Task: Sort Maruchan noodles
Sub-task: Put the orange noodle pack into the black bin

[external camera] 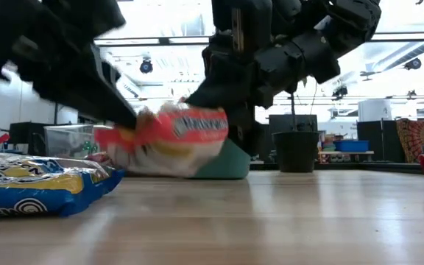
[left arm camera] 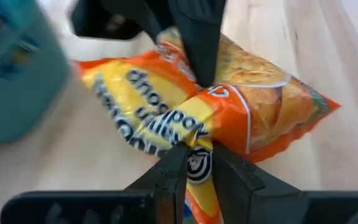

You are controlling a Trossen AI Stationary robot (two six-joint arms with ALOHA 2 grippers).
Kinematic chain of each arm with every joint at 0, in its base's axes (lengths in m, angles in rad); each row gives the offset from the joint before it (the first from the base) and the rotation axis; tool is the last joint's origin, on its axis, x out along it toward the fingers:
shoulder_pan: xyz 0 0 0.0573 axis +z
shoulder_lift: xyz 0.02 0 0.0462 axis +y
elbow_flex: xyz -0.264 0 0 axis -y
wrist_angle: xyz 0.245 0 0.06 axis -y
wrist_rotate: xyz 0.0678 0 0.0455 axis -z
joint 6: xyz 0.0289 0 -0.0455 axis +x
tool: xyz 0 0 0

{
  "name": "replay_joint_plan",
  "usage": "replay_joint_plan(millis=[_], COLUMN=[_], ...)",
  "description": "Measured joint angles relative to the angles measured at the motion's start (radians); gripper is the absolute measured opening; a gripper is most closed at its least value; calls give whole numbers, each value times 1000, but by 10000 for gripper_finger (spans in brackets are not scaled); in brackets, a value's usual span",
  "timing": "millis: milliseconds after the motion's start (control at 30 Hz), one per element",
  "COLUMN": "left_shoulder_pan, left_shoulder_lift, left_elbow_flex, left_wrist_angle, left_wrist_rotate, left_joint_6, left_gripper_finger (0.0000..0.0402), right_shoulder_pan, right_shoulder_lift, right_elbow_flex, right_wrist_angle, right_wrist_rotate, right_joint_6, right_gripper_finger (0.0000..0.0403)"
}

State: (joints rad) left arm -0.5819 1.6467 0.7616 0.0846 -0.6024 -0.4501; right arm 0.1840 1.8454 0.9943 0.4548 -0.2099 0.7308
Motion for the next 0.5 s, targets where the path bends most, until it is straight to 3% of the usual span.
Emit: replay_joint_plan(millis=[267, 500], left_shoulder_pan=[-7, -7], left_shoulder_lift=[-310, -543], left_elbow_flex=[0, 1], left_wrist_angle=[-285, -333], left_wrist_rotate=[-155, -296], left_joint_6=[126, 309], left_gripper_finger=[52, 52], right_shoulder_pan=[-1, -28], right_shoulder_lift=[-85, -150], right_elbow_flex=[0, 28], right_wrist_angle=[-14, -22], right_wrist_rotate=[30, 106], right_joint_6=[-82, -171], right_gripper_finger=[25, 26])
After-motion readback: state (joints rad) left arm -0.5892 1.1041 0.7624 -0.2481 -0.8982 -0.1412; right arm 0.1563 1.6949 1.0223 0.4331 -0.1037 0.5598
